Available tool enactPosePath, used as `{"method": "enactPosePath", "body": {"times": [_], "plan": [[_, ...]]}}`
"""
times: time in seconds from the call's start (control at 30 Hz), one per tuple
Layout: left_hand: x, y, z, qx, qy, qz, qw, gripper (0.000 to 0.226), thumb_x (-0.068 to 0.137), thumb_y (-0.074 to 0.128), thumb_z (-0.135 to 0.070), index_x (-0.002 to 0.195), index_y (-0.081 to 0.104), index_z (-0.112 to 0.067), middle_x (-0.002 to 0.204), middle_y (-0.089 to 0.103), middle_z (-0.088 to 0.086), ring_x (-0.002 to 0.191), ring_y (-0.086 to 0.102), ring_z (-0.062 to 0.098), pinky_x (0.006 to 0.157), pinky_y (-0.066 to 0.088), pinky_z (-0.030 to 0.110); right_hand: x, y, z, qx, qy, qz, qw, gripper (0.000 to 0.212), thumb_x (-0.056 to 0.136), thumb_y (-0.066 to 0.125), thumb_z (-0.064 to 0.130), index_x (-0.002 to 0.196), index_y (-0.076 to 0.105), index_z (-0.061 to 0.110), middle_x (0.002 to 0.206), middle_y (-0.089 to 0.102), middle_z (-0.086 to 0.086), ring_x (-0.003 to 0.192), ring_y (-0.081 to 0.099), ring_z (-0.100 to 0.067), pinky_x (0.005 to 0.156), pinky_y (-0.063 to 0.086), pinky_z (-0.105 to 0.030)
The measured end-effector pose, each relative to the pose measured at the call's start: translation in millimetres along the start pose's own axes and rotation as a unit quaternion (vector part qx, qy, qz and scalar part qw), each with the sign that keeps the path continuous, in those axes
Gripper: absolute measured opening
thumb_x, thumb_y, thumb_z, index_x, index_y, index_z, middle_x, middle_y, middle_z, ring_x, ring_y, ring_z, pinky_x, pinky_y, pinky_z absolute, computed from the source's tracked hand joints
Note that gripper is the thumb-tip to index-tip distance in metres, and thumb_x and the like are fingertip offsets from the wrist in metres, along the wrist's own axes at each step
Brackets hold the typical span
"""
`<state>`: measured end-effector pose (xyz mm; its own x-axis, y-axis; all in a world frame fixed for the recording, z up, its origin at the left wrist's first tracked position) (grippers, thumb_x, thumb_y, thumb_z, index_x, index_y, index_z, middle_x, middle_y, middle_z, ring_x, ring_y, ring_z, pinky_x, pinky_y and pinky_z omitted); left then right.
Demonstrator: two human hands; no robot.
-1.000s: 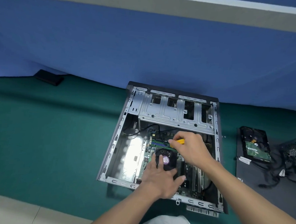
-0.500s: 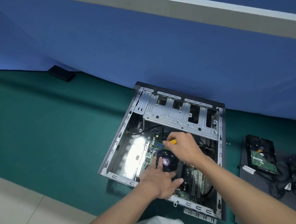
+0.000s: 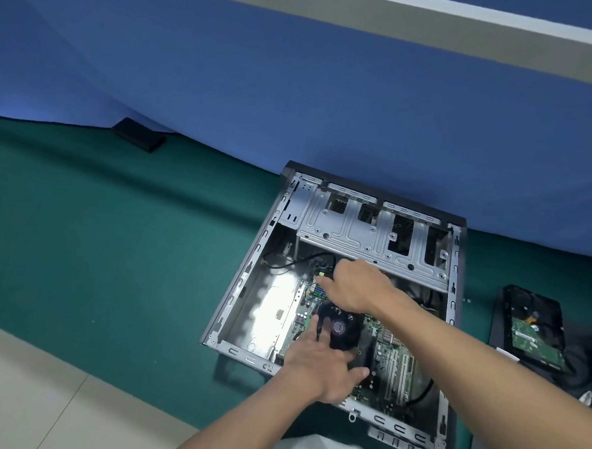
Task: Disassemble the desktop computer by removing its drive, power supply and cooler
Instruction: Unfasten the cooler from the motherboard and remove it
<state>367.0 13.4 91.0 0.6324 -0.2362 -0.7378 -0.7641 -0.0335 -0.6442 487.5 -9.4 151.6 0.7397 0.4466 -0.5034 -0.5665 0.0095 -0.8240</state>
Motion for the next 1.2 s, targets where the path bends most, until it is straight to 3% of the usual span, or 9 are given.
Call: {"method": "enactPosePath", "body": {"times": [0.2, 0.53, 0.63, 0.7, 0.77, 0.87, 0.93, 1.03, 1.2], "plan": [[-1.2, -1.4, -1.1, 0.031, 0.026, 0.001, 0.999, 0.059, 0.099, 0.003, -0.057, 0.154, 0.009, -0.039, 0.162, 0.002, 0.01, 0.144, -0.023, 0.037, 0.118, -0.009, 0.054, 10.2, -6.7, 37.3, -0.079, -0.039, 0.069, 0.994, 0.027, 0.091, 0.047, 0.014, 0.064, 0.044, 0.012, 0.066, 0.047, -0.002, 0.057, 0.045, -0.018, 0.05, 0.037, -0.029], [-7.0, -8.4, 0.1, -0.006, 0.003, -0.01, 1.0, 0.063, 0.099, 0.008, -0.062, 0.155, 0.013, -0.034, 0.158, -0.004, 0.024, 0.145, -0.022, 0.036, 0.119, -0.007, 0.051, -2.1, -4.8, 53.4, -0.28, -0.238, 0.042, 0.929, 0.037, 0.088, 0.047, 0.002, 0.055, 0.034, 0.011, 0.056, 0.039, -0.005, 0.049, 0.044, -0.02, 0.045, 0.038, -0.031], [-10.0, -9.5, -4.3, 0.012, -0.005, -0.006, 1.0, 0.062, 0.099, 0.012, -0.062, 0.155, 0.013, -0.034, 0.158, -0.009, 0.025, 0.145, -0.022, 0.04, 0.119, -0.007, 0.052, 2.6, -4.9, 46.7, -0.252, -0.229, 0.021, 0.94, 0.034, 0.09, 0.052, 0.006, 0.06, 0.037, 0.011, 0.065, 0.046, -0.006, 0.054, 0.049, -0.019, 0.044, 0.036, -0.028], [-13.5, -14.4, -7.2, 0.029, -0.008, -0.027, 0.999, 0.059, 0.101, 0.022, -0.057, 0.152, 0.027, -0.03, 0.159, 0.005, 0.025, 0.147, -0.007, 0.042, 0.119, -0.003, 0.053, 5.8, -5.6, 37.3, -0.182, -0.207, 0.019, 0.961, 0.03, 0.094, 0.056, 0.024, 0.068, 0.044, 0.013, 0.072, 0.052, -0.006, 0.059, 0.051, -0.016, 0.047, 0.035, -0.026], [-15.2, -24.5, -11.9, 0.044, 0.006, -0.072, 0.996, 0.048, 0.101, 0.038, -0.047, 0.136, 0.05, -0.017, 0.148, 0.037, 0.022, 0.142, 0.025, 0.04, 0.119, 0.01, 0.052, 7.7, -6.3, 29.5, -0.094, -0.176, 0.008, 0.98, 0.037, 0.095, 0.052, 0.04, 0.072, 0.051, 0.011, 0.065, 0.053, -0.002, 0.054, 0.048, -0.012, 0.045, 0.031, -0.026], [-6.0, -33.0, -19.5, 0.048, 0.036, -0.082, 0.995, 0.034, 0.098, 0.054, -0.025, 0.126, 0.054, -0.007, 0.136, 0.051, 0.019, 0.131, 0.043, 0.035, 0.114, 0.023, 0.047, 14.1, -9.5, 17.7, -0.014, -0.086, -0.011, 0.996, 0.051, 0.098, 0.045, 0.044, 0.058, 0.046, 0.011, 0.05, 0.044, 0.0, 0.043, 0.041, -0.015, 0.044, 0.029, -0.024], [9.7, -33.9, -21.6, 0.082, 0.042, -0.072, 0.993, 0.048, 0.097, 0.053, -0.015, 0.142, 0.039, -0.002, 0.15, 0.035, 0.023, 0.141, 0.03, 0.037, 0.118, 0.02, 0.045, 18.1, -13.0, 13.7, -0.04, -0.051, 0.007, 0.998, 0.053, 0.098, 0.044, 0.043, 0.055, 0.043, 0.013, 0.049, 0.044, 0.0, 0.044, 0.042, -0.014, 0.045, 0.03, -0.024], [30.6, -30.0, -16.1, 0.101, 0.056, -0.079, 0.99, 0.068, 0.104, 0.036, -0.021, 0.153, -0.007, -0.001, 0.16, -0.017, 0.017, 0.148, -0.016, 0.03, 0.121, -0.005, 0.043, 22.7, -15.5, 15.6, -0.09, -0.039, 0.072, 0.993, 0.047, 0.098, 0.047, 0.037, 0.058, 0.049, 0.012, 0.055, 0.052, 0.001, 0.05, 0.049, -0.012, 0.047, 0.031, -0.024], [47.4, -10.3, -3.9, 0.081, 0.082, -0.056, 0.992, 0.076, 0.104, 0.033, -0.023, 0.146, -0.029, -0.004, 0.149, -0.04, 0.013, 0.138, -0.036, 0.028, 0.113, -0.02, 0.04, 24.6, -14.9, 26.8, -0.134, -0.083, 0.105, 0.982, 0.041, 0.099, 0.046, 0.029, 0.061, 0.046, 0.013, 0.063, 0.051, -0.001, 0.055, 0.047, -0.013, 0.046, 0.031, -0.024]]}}
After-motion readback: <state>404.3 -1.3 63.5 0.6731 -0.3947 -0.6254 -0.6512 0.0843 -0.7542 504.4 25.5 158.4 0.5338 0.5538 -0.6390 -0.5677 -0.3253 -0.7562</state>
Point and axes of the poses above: each hand's wrist, its own x-axis towards the middle knuckle, its own y-axis out of the palm, z = x × y, the point moved 5 cm from there along x, towards the middle knuckle
